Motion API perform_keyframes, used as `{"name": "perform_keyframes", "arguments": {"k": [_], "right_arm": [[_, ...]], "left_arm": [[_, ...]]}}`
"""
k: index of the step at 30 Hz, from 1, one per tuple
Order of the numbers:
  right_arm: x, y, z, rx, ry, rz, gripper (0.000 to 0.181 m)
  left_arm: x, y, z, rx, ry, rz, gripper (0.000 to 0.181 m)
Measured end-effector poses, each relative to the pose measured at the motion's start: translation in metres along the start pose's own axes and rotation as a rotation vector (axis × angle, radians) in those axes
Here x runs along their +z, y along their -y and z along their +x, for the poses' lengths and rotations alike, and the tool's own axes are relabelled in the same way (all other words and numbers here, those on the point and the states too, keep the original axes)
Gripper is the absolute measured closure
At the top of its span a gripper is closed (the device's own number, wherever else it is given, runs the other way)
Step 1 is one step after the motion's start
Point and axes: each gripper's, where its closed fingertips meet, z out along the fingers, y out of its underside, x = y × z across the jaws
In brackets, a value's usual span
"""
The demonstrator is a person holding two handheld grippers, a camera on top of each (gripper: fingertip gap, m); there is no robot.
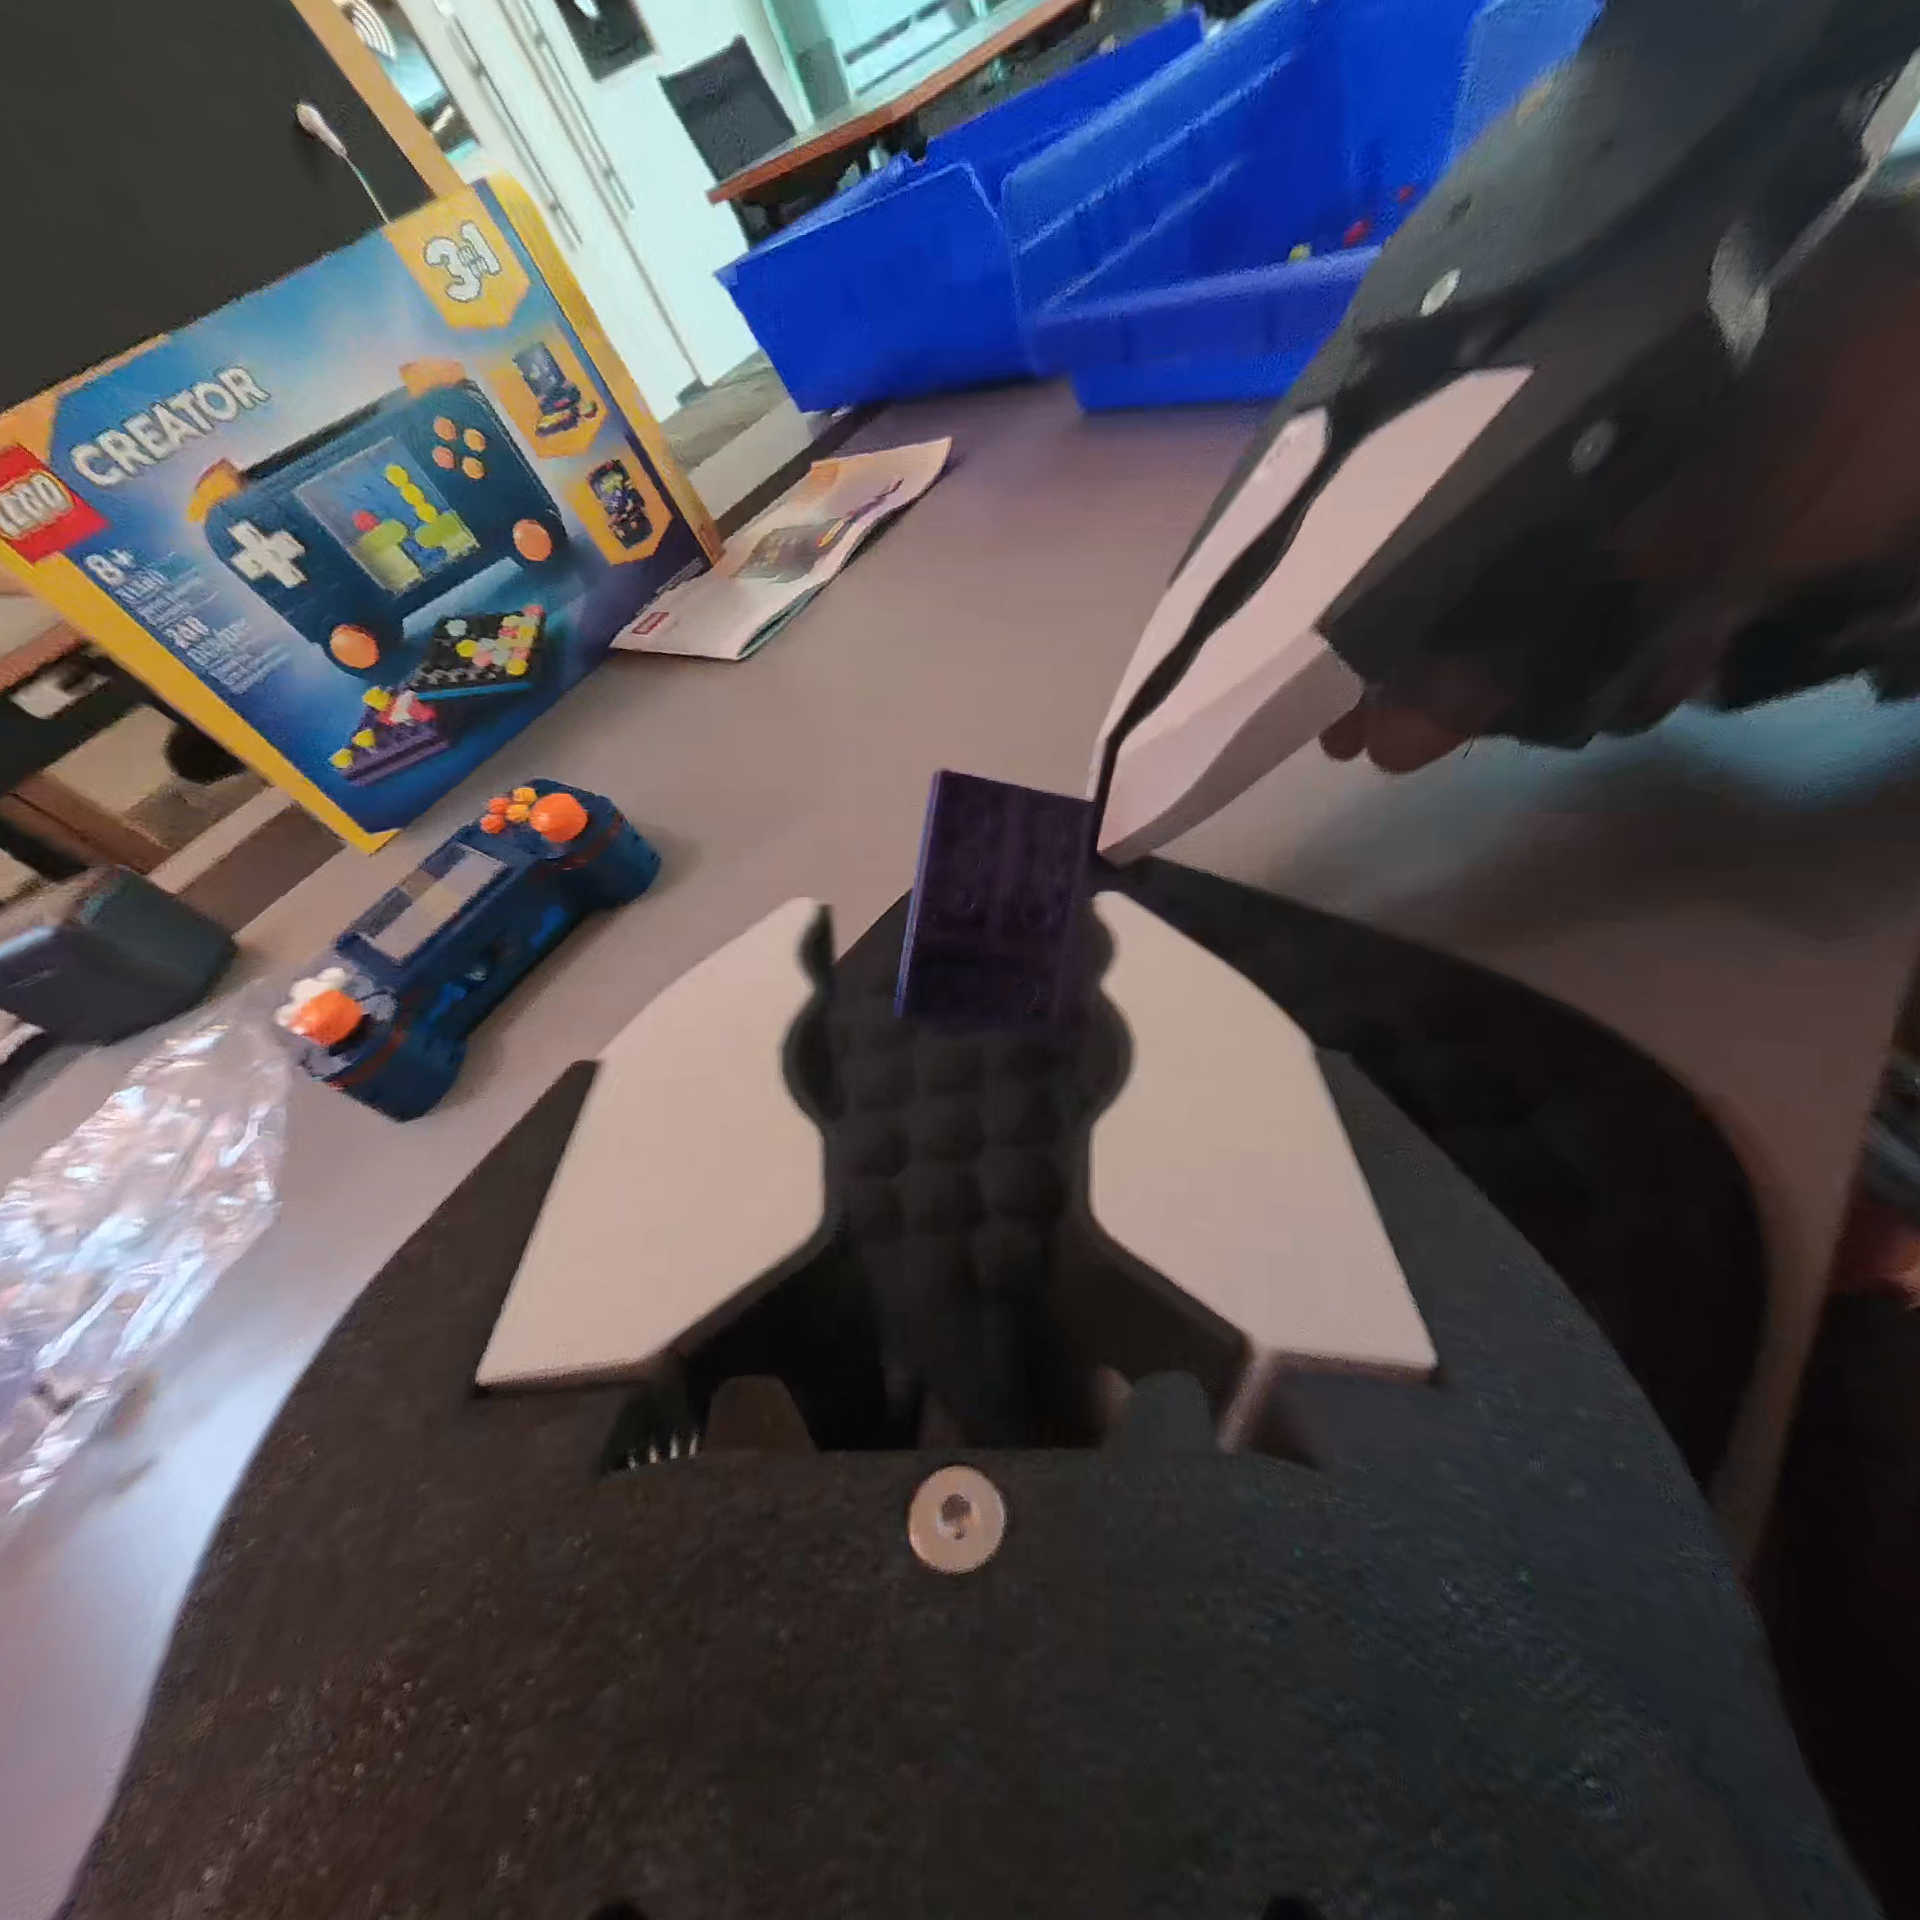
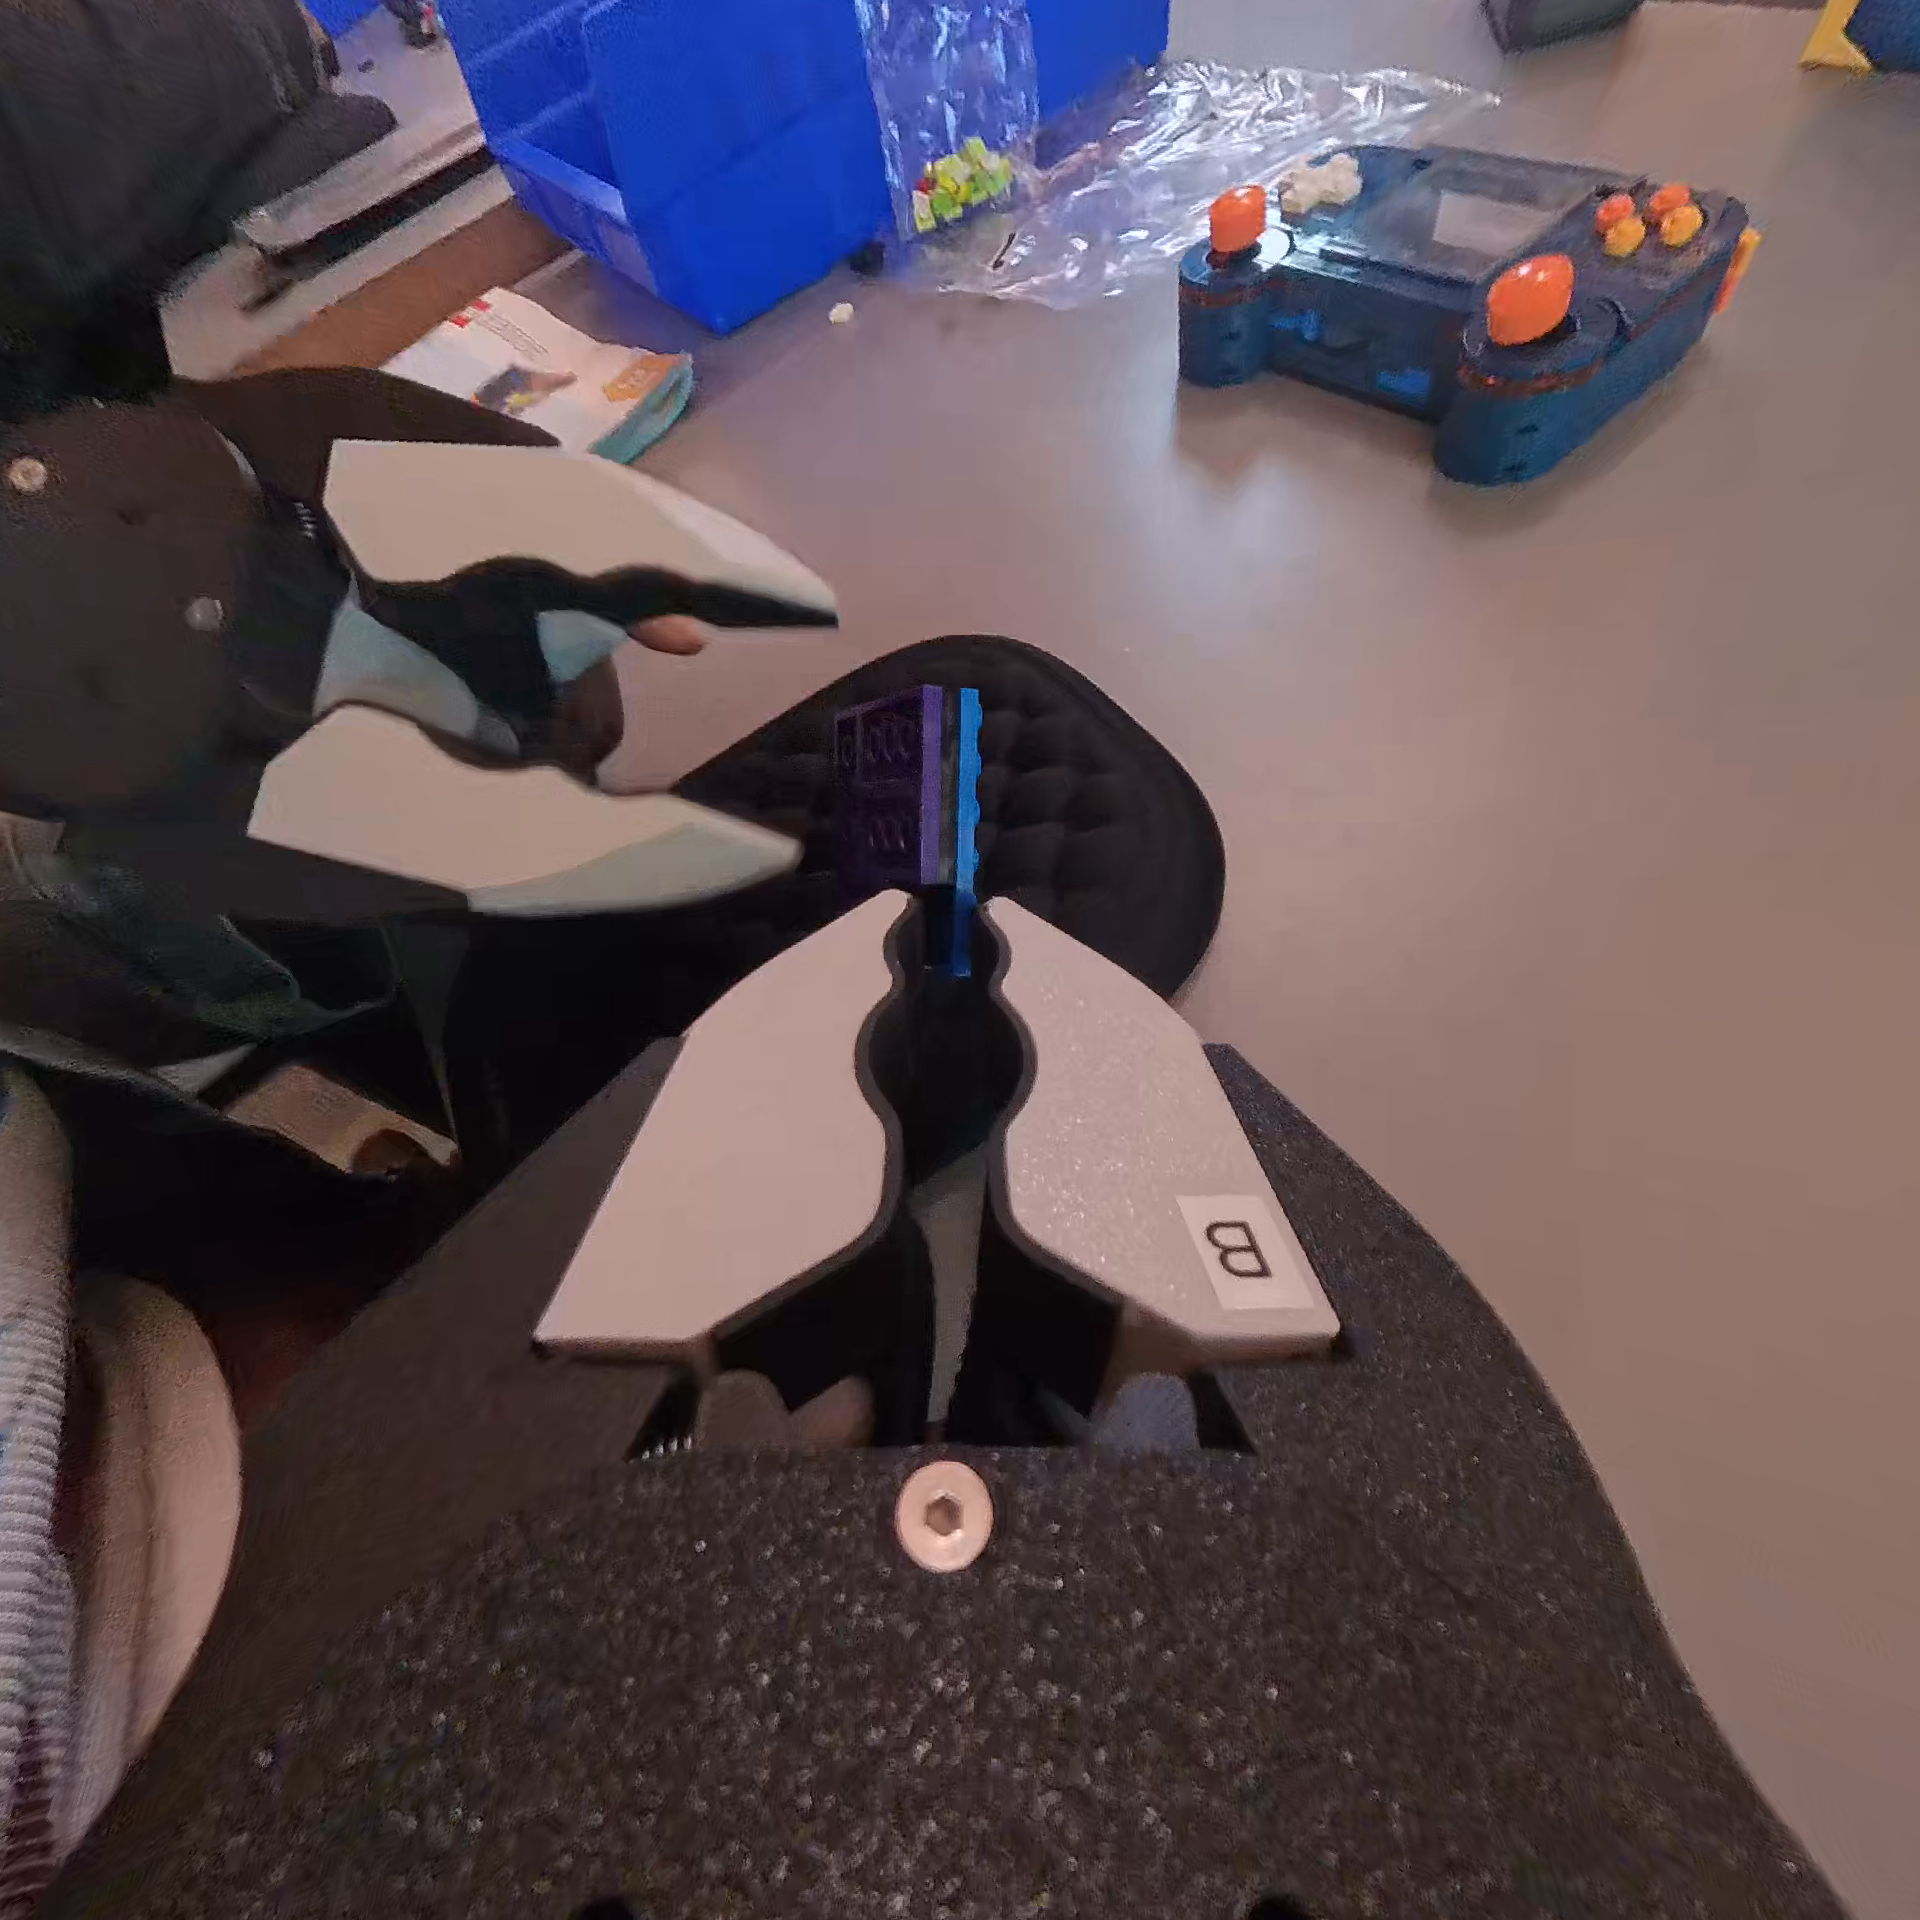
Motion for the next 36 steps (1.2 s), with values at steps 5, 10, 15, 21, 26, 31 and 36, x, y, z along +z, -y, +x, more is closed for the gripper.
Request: {"name": "perform_keyframes", "arguments": {"k": [5, 10, 15, 21, 26, 31, 36], "right_arm": [[0.000, 0.001, 0.000, 0.133, 0.032, 0.011, 0.173], [-0.001, 0.000, -0.002, 0.132, 0.067, -0.021, 0.173], [-0.006, -0.002, -0.009, 0.011, 0.167, -0.077, 0.176], [-0.004, -0.007, -0.006, -0.020, 0.232, -0.118, 0.165], [-0.001, -0.008, -0.004, 0.024, 0.218, -0.091, 0.173], [-0.002, -0.002, -0.010, 0.047, 0.178, -0.111, 0.177], [-0.002, 0.000, -0.012, 0.081, 0.156, -0.140, 0.177]], "left_arm": [[0.013, -0.003, 0.010, 0.105, -0.040, -0.056, 0.138], [0.020, 0.008, 0.007, 0.070, -0.071, -0.043, 0.146], [0.017, 0.009, 0.013, 0.083, -0.185, -0.040, 0.150], [0.024, 0.002, 0.008, 0.060, -0.185, -0.041, 0.157], [0.024, 0.002, 0.008, 0.072, -0.194, -0.059, 0.148], [0.022, 0.003, 0.009, 0.092, -0.208, -0.071, 0.137], [0.018, 0.006, 0.007, 0.161, -0.163, -0.048, 0.149]]}}
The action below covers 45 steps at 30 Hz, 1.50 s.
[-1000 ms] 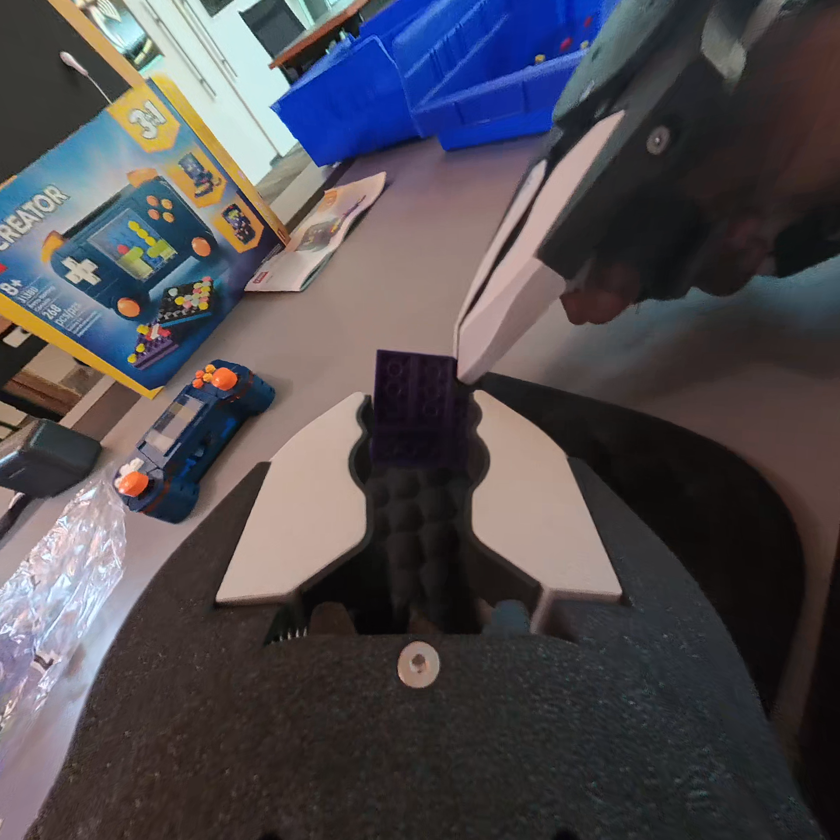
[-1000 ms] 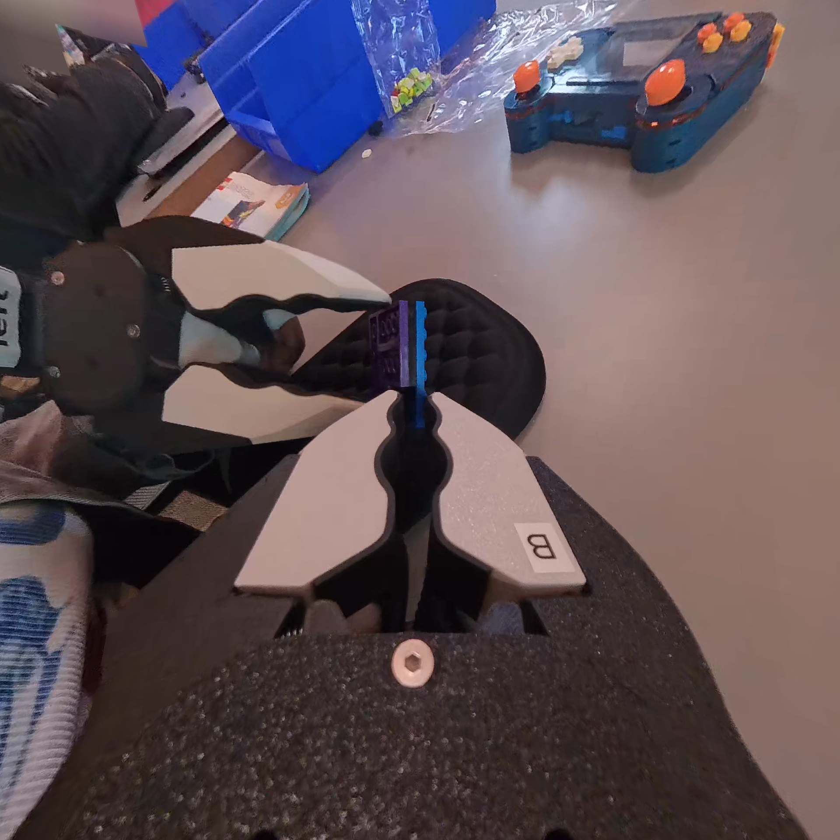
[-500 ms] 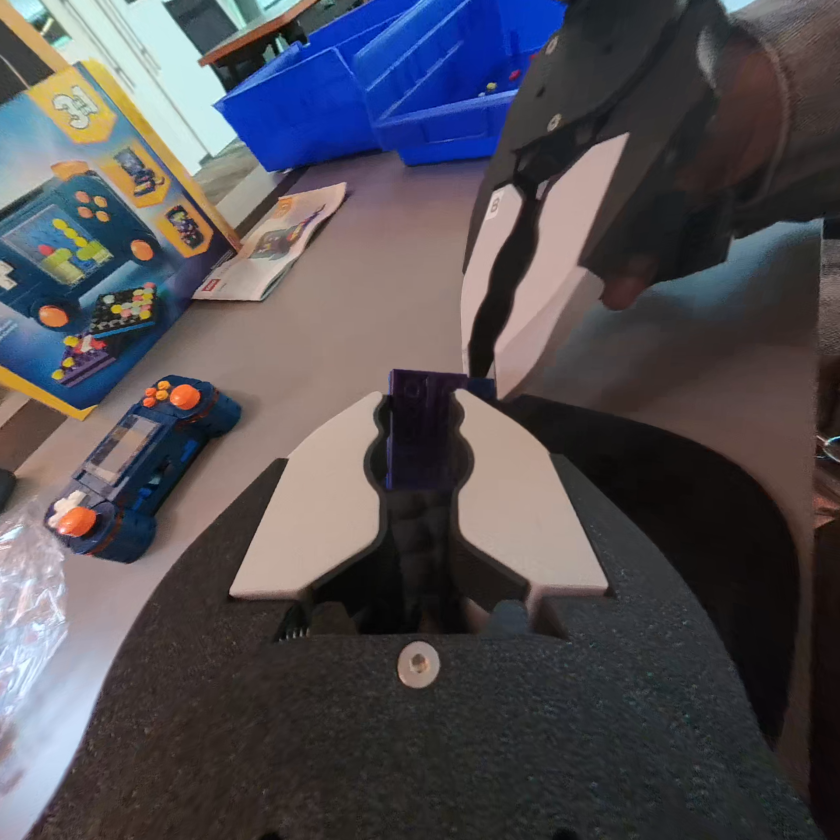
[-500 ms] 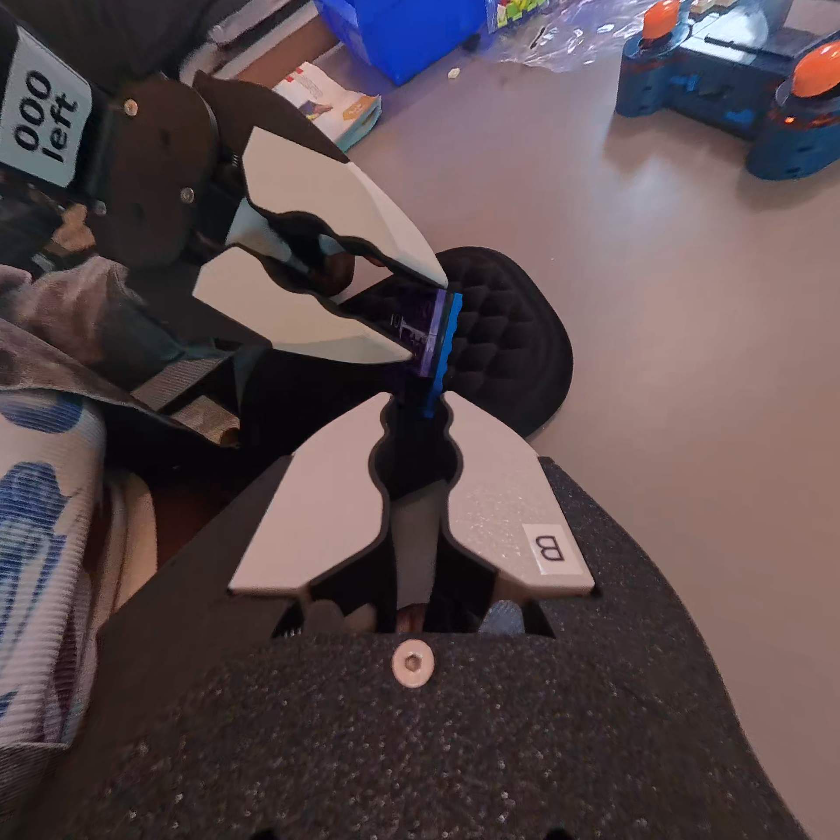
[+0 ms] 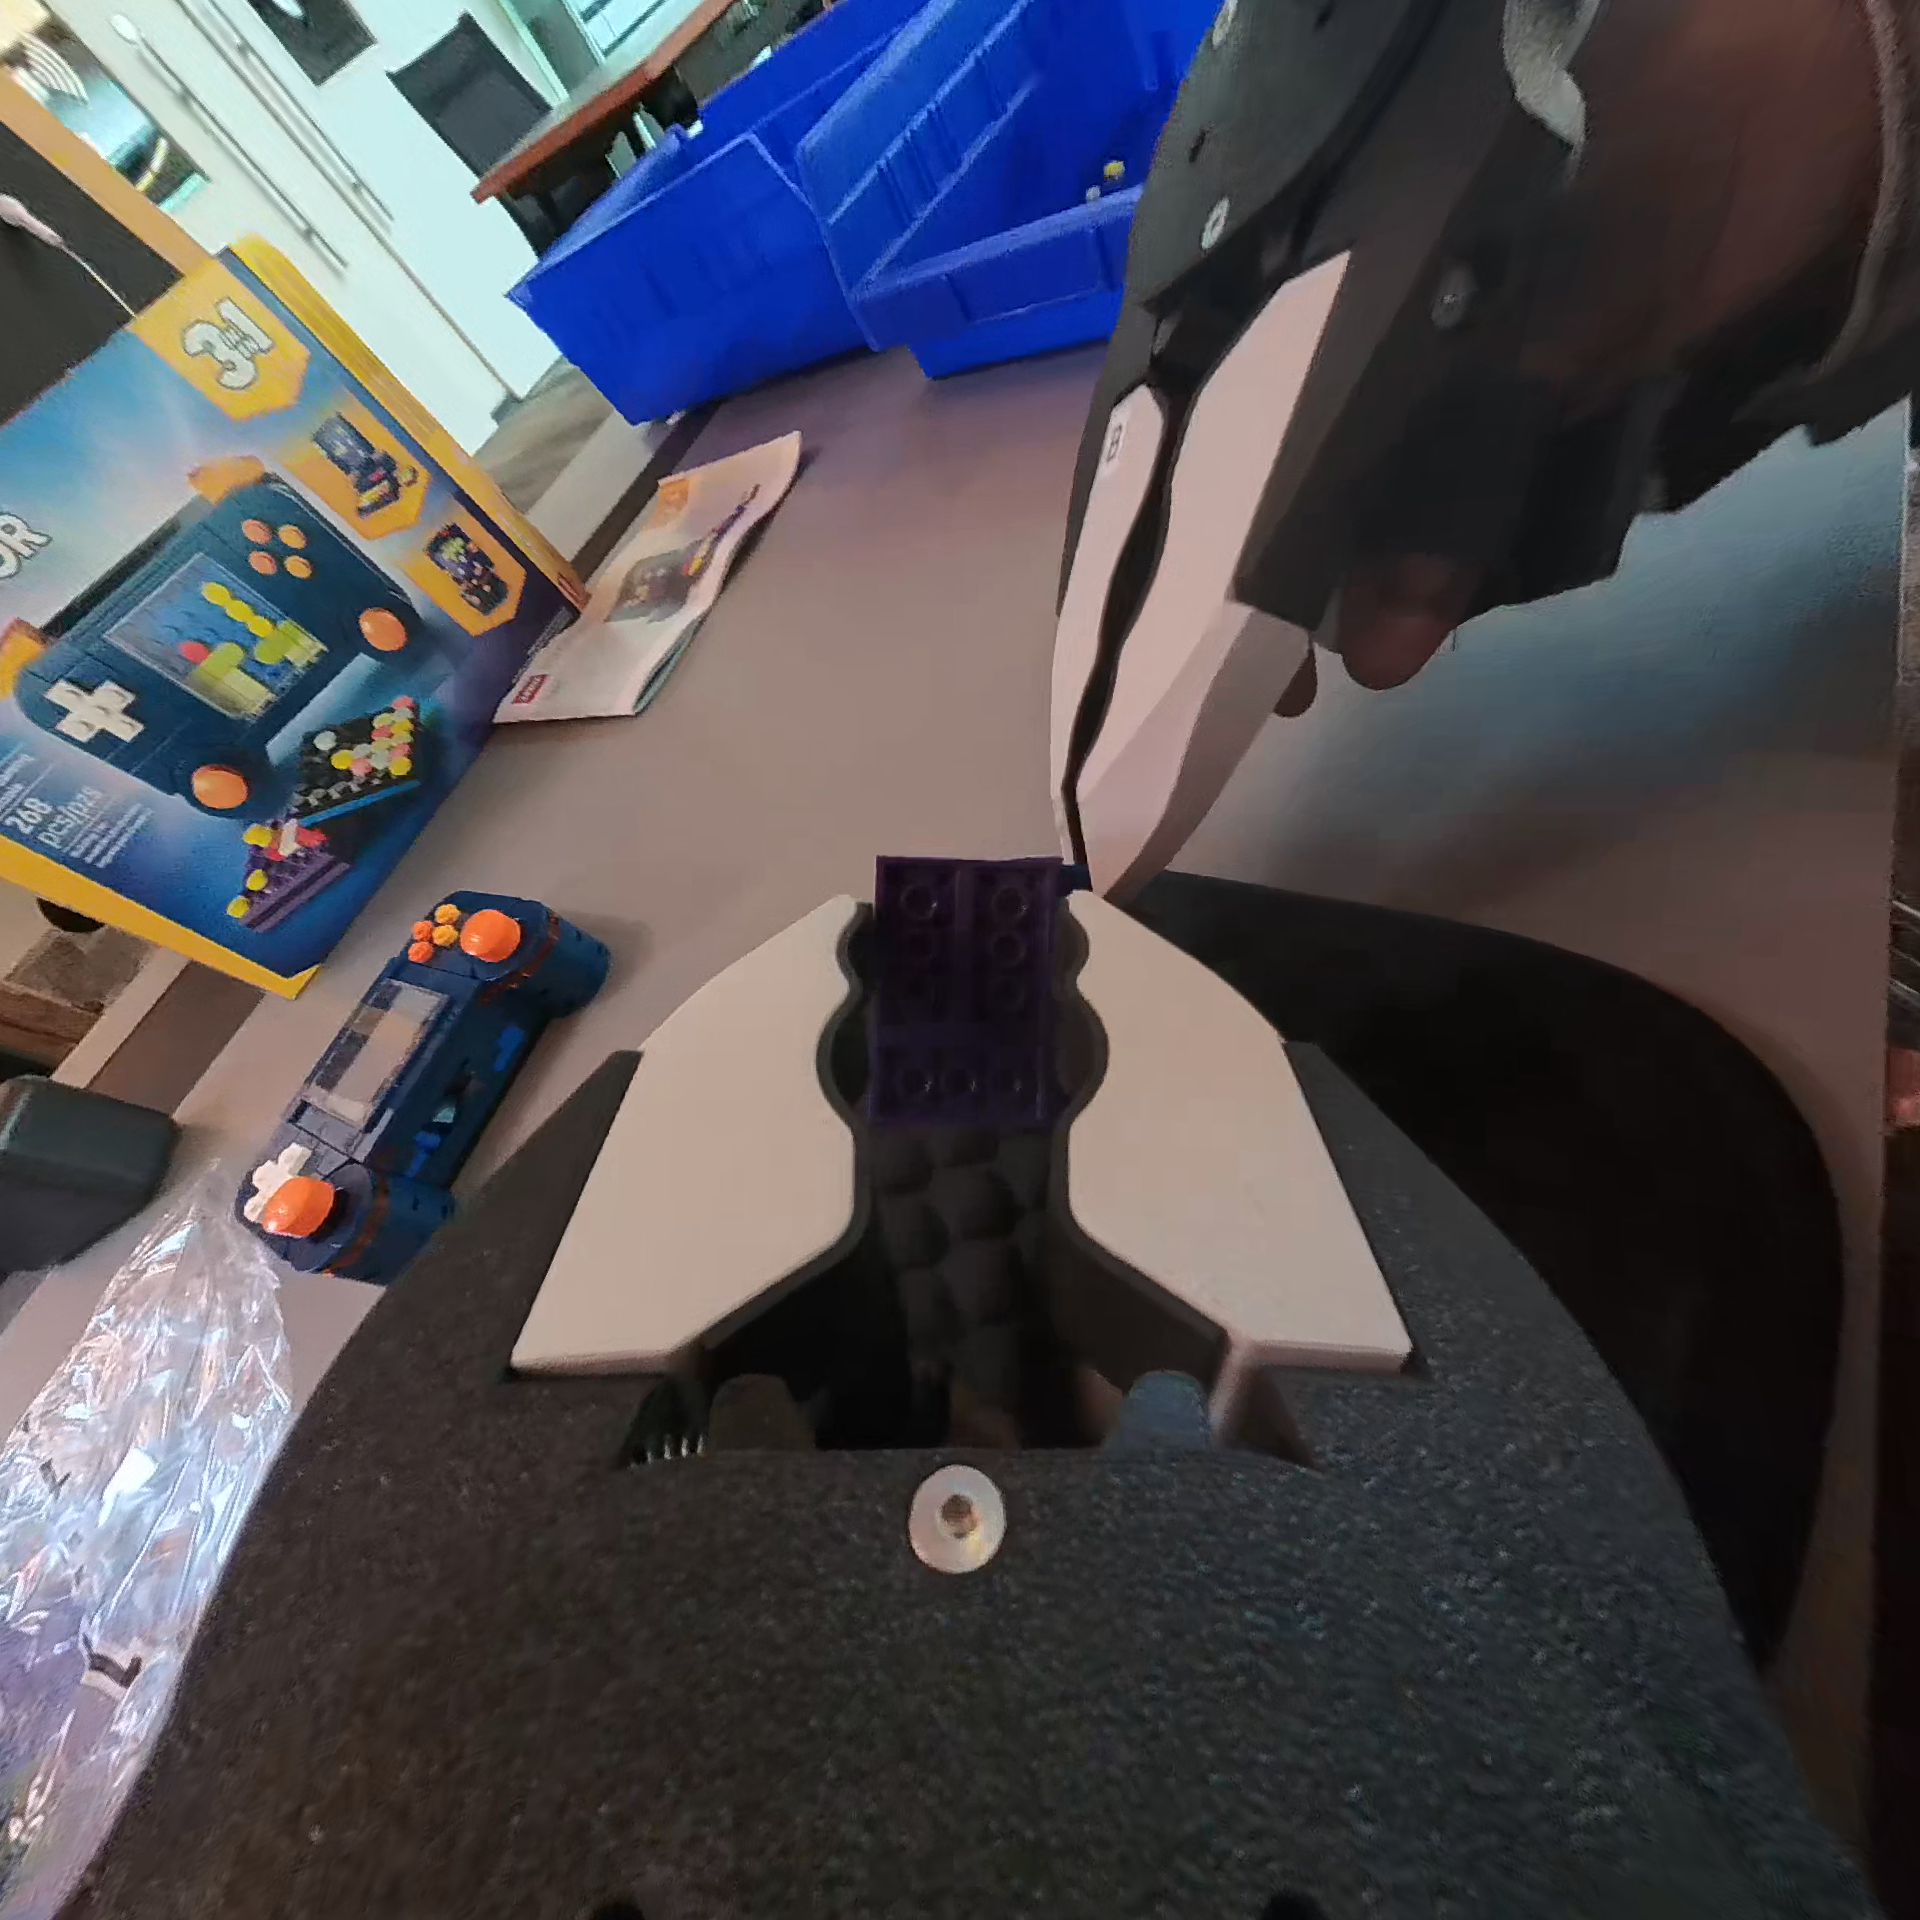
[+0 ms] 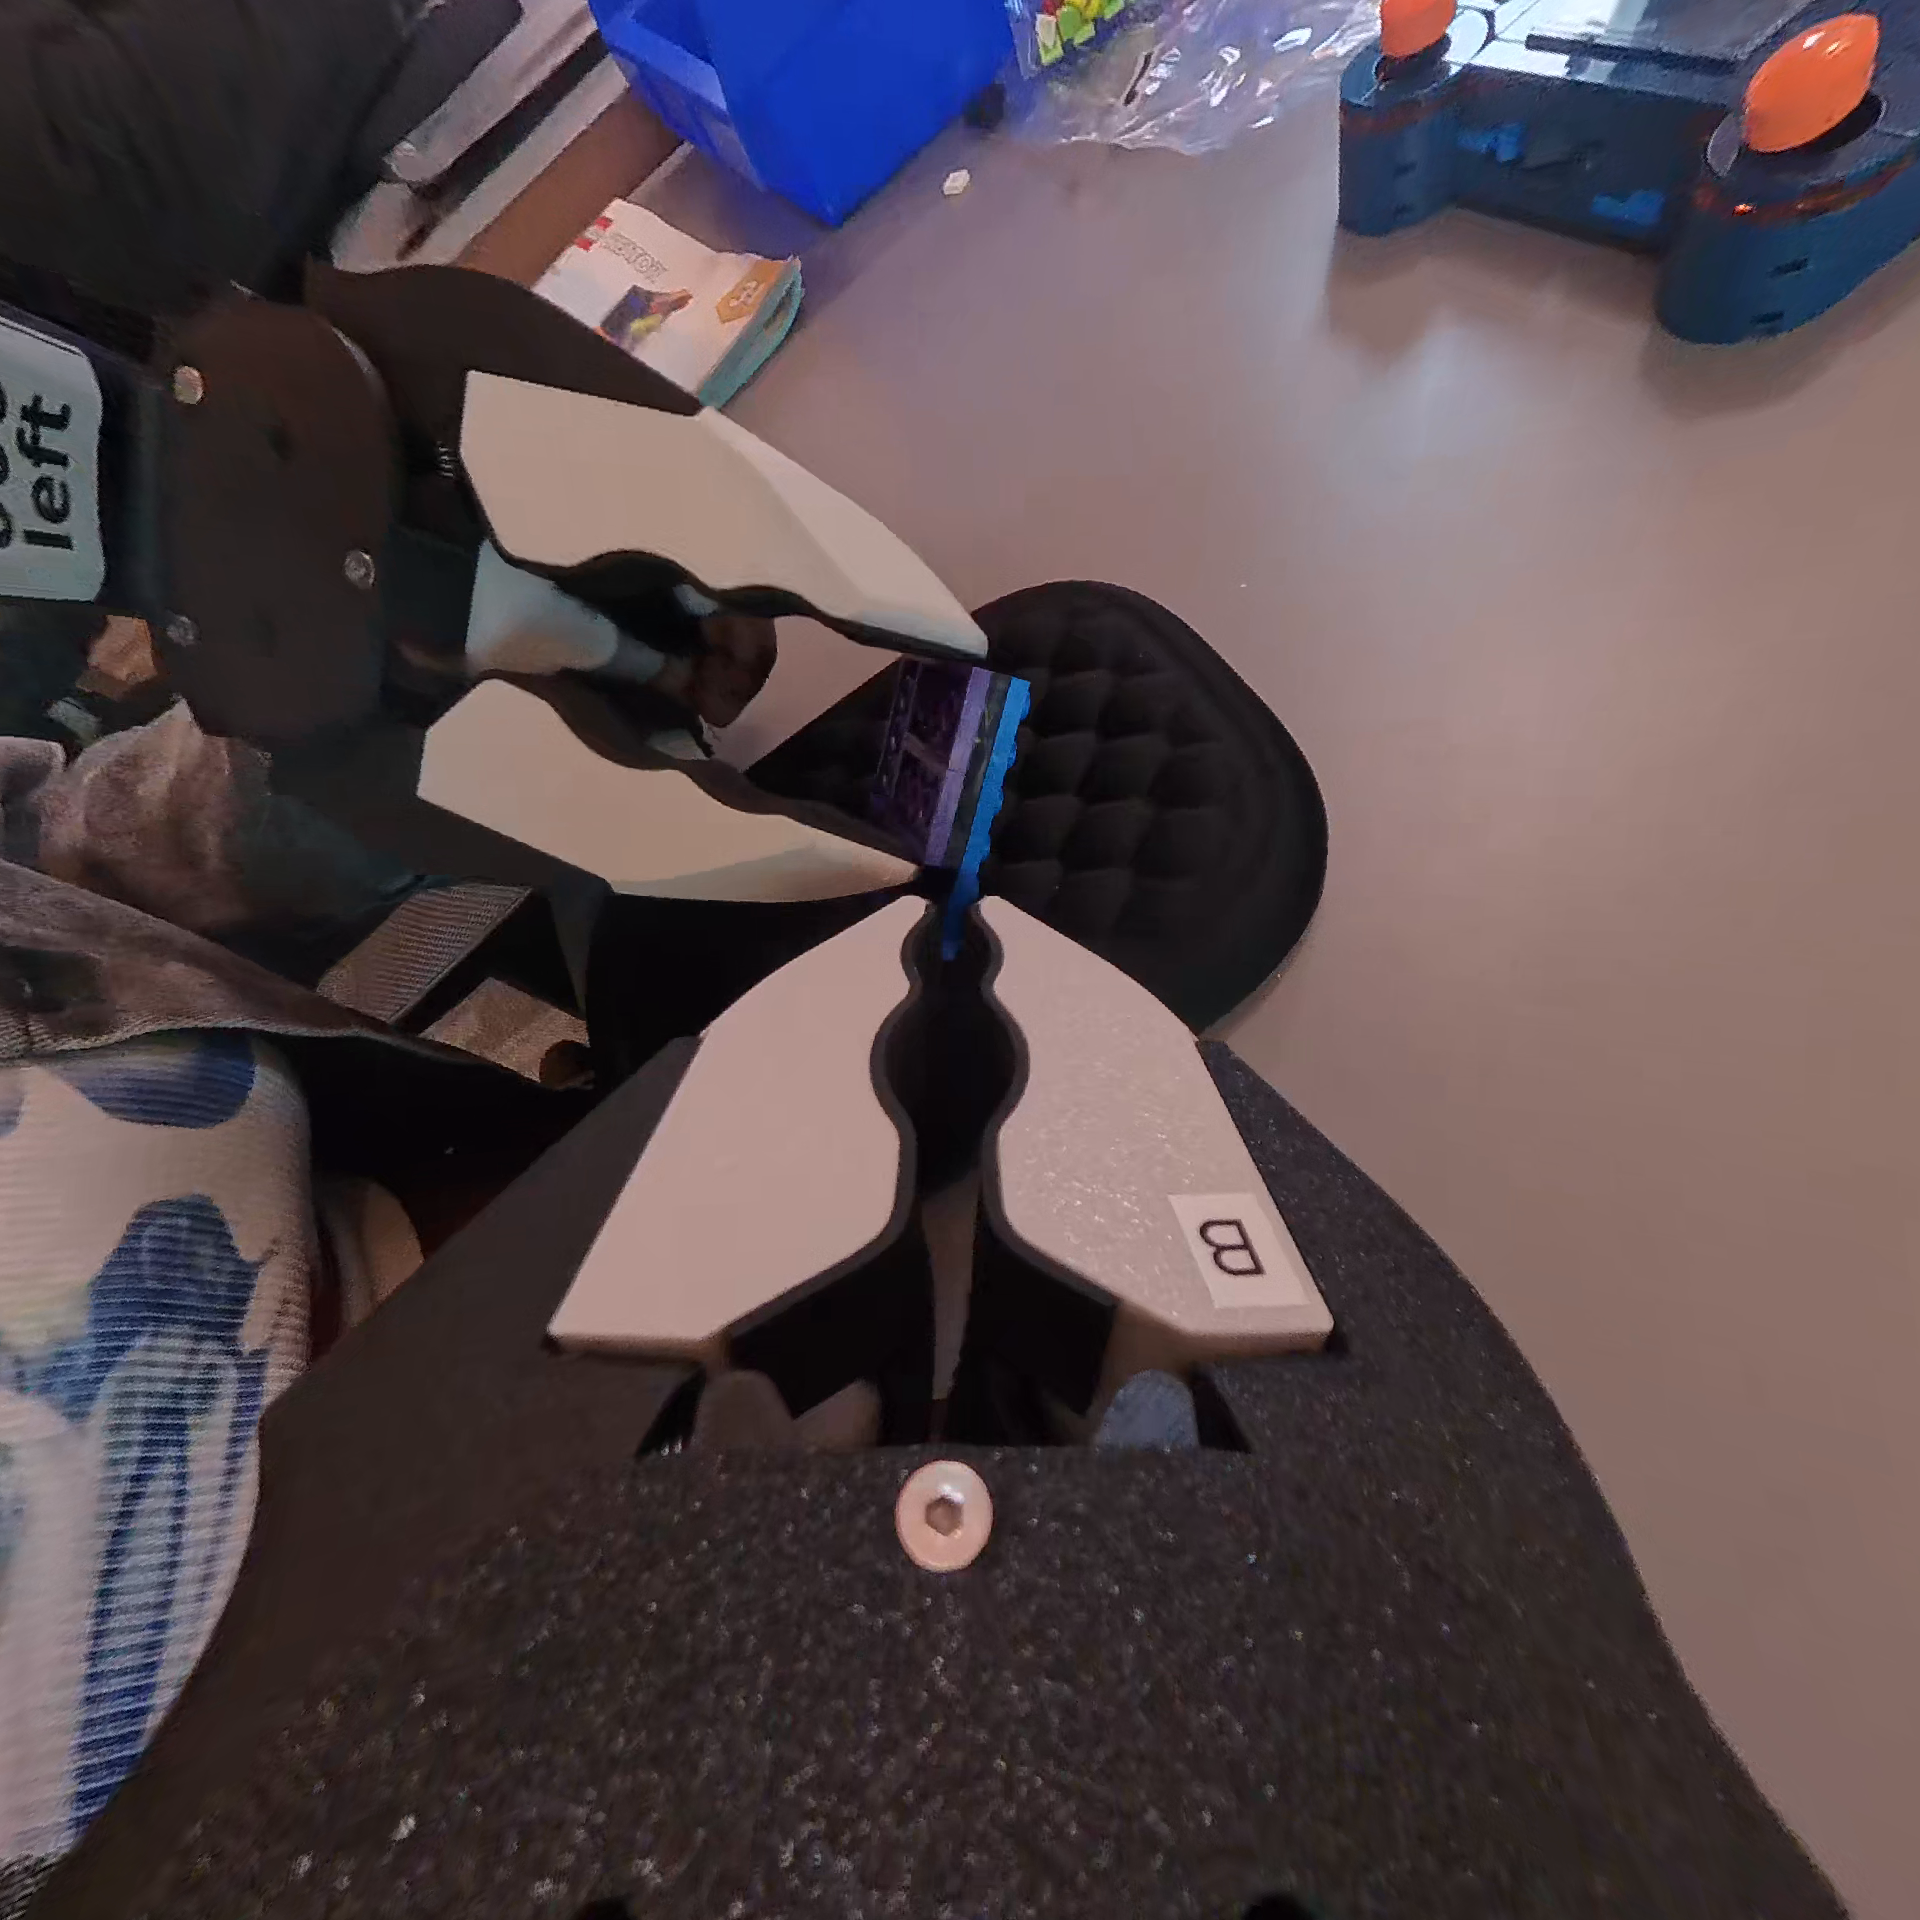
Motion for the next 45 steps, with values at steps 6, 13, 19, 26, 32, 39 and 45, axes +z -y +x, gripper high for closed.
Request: {"name": "perform_keyframes", "arguments": {"k": [6, 13, 19, 26, 32, 39, 45], "right_arm": [[0.001, 0.001, -0.003, -0.125, -0.060, -0.054, 0.177], [0.009, -0.005, 0.005, -0.066, -0.016, -0.022, 0.177], [0.012, 0.002, 0.003, 0.054, 0.114, 0.127, 0.176], [0.020, -0.011, 0.010, -0.018, 0.008, 0.031, 0.176], [0.029, -0.016, 0.017, -0.071, -0.060, -0.034, 0.181], [0.023, -0.010, 0.012, 0.011, 0.021, 0.027, 0.181], [0.013, -0.006, 0.008, 0.052, 0.082, 0.083, 0.177]], "left_arm": [[-0.003, -0.001, 0.002, -0.006, -0.068, 0.011, 0.149], [0.003, -0.010, 0.002, -0.018, -0.048, 0.080, 0.149], [0.000, -0.008, 0.001, 0.030, -0.056, 0.136, 0.150], [0.002, -0.015, 0.007, 0.149, -0.063, 0.096, 0.150], [0.002, -0.009, 0.023, 0.261, -0.059, 0.125, 0.181], [-0.011, -0.024, -0.023, -0.031, -0.011, 0.098, 0.136], [-0.016, -0.031, -0.017, -0.057, -0.046, 0.018, 0.116]]}}
